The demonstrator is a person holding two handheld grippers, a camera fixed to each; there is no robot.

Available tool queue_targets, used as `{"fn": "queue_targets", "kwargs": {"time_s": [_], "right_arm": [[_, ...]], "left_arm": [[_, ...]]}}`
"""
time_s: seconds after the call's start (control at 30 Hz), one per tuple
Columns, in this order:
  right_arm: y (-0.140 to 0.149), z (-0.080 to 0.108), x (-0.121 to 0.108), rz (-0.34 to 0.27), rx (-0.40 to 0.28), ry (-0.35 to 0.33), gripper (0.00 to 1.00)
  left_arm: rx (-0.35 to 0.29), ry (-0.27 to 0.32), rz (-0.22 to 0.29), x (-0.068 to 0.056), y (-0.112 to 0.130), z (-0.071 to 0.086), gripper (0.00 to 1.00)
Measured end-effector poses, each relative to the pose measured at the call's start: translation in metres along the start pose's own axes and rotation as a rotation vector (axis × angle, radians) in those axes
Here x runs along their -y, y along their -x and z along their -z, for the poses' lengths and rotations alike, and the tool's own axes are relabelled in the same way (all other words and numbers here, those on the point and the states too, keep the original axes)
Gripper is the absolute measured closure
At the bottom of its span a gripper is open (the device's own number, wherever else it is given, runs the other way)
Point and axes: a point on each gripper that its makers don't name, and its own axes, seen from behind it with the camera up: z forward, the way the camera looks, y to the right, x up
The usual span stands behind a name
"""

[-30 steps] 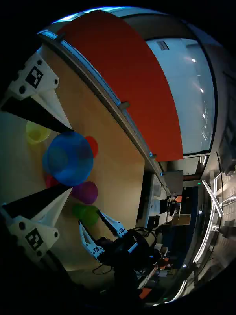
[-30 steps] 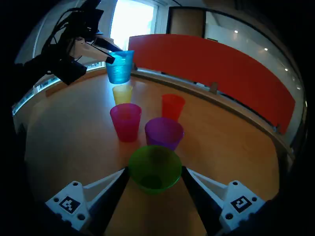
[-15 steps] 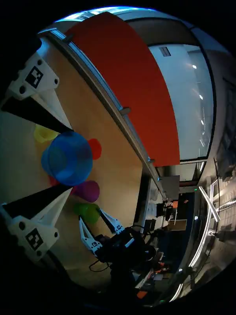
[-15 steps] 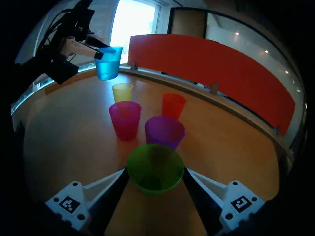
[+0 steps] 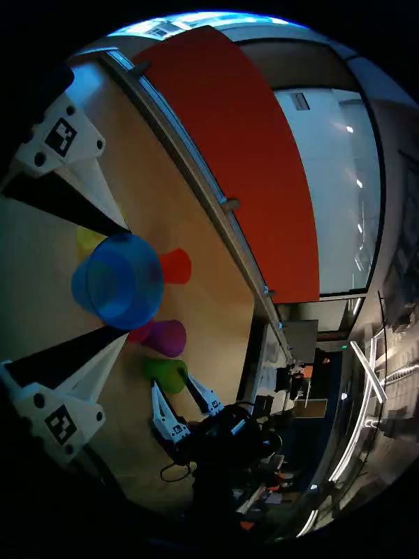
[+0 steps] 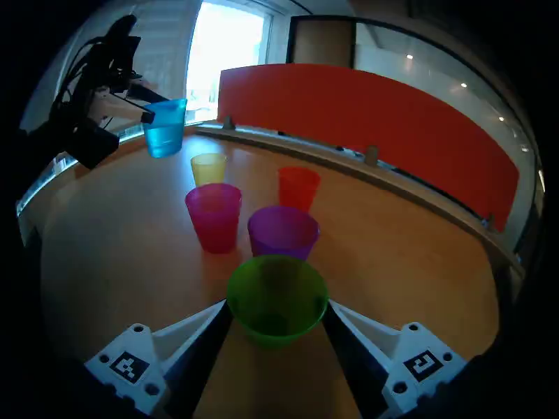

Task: Pour water

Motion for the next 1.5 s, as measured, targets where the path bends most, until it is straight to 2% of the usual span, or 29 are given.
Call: {"fn": "queue_targets", "kwargs": {"time_s": [0.27, 0.47, 0.8, 1.07, 1.5], "right_arm": [[-0.014, 0.007, 0.007, -0.010, -0.053, 0.000, 0.09], [-0.025, 0.012, 0.016, -0.014, -0.098, 0.002, 0.09], [-0.048, 0.017, 0.034, -0.007, -0.190, 0.015, 0.09], [-0.064, 0.021, 0.045, -0.013, -0.249, 0.018, 0.09], [-0.080, 0.025, 0.084, 0.027, -0.292, -0.035, 0.09]], "left_arm": [[-0.022, -0.026, 0.028, -0.004, 0.010, 0.010, 0.13], [-0.030, -0.052, 0.026, -0.008, 0.017, 0.016, 0.13], [-0.072, -0.071, 0.025, -0.023, 0.020, 0.027, 0.13], [-0.099, -0.098, 0.039, -0.030, 0.028, 0.037, 0.13], [-0.166, -0.130, 0.088, -0.046, 0.037, 0.053, 0.13]]}}
